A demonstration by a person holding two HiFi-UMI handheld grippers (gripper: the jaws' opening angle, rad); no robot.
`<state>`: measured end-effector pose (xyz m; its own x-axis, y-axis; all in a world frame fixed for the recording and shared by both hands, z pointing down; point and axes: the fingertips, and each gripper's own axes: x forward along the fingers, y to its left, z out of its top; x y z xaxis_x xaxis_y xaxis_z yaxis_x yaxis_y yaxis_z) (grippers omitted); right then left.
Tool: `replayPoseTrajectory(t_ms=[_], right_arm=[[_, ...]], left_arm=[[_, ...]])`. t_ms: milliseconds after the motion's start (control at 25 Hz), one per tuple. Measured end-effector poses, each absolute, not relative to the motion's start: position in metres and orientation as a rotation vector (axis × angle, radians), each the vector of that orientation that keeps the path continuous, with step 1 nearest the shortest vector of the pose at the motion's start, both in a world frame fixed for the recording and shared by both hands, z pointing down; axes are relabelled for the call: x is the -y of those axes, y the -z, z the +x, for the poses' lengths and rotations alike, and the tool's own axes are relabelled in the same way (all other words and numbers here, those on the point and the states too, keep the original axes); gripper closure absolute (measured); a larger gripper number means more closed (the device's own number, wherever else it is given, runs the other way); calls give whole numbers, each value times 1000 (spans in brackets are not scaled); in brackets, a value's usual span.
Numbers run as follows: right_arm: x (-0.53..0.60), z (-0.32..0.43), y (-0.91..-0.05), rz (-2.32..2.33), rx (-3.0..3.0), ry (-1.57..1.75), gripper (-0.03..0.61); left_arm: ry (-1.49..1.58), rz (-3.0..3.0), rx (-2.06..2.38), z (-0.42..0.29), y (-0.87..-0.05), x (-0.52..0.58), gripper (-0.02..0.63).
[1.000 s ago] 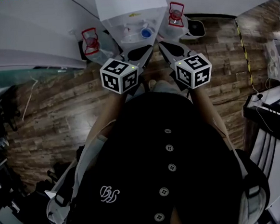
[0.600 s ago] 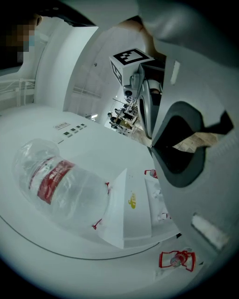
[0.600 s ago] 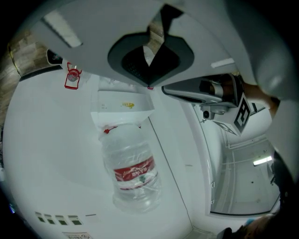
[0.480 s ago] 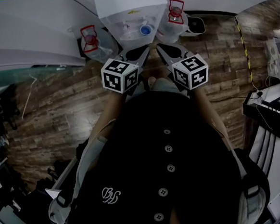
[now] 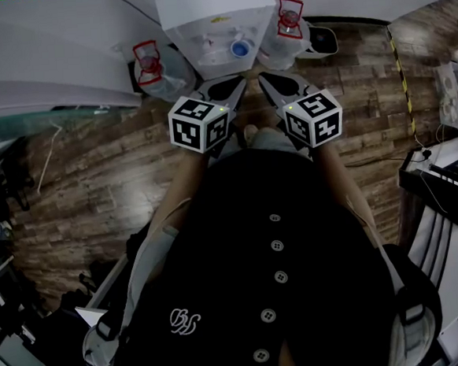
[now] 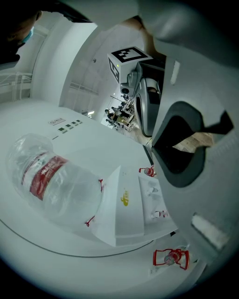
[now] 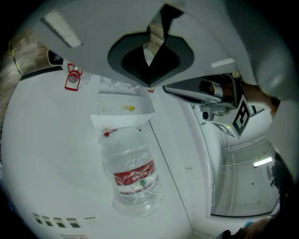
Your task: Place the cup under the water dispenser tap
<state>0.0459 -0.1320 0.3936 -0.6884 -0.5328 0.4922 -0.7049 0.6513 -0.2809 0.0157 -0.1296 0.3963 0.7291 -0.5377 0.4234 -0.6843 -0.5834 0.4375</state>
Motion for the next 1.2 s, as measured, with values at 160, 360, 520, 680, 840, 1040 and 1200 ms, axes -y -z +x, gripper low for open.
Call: replayPoseTrajectory(t_ms=[160,360,520,680,840,1040,1200], right_arm=[[133,47,-394,981,2503,-641,578],[134,47,-394,974,2500,-633,579],[134,46,-394,970,2501,-633,580],[134,46,-395,962,2500,-631,580],[130,43,-396,939,2501,-635,580],[125,42,-399,921,2498,-643,579],[123,46,-398,942,2494,-642,580]], left_arm=[[-330,2342,922,17,-397,130,614],[-325,2341,919,18,-397,130,614],[-323,2339,916,19,-397,130,614],[-330,2340,904,22,-398,128,614],[-330,2341,900,23,-398,126,614],[-327,2346,881,25,-399,121,614],[-324,2348,874,27,-398,118,614]])
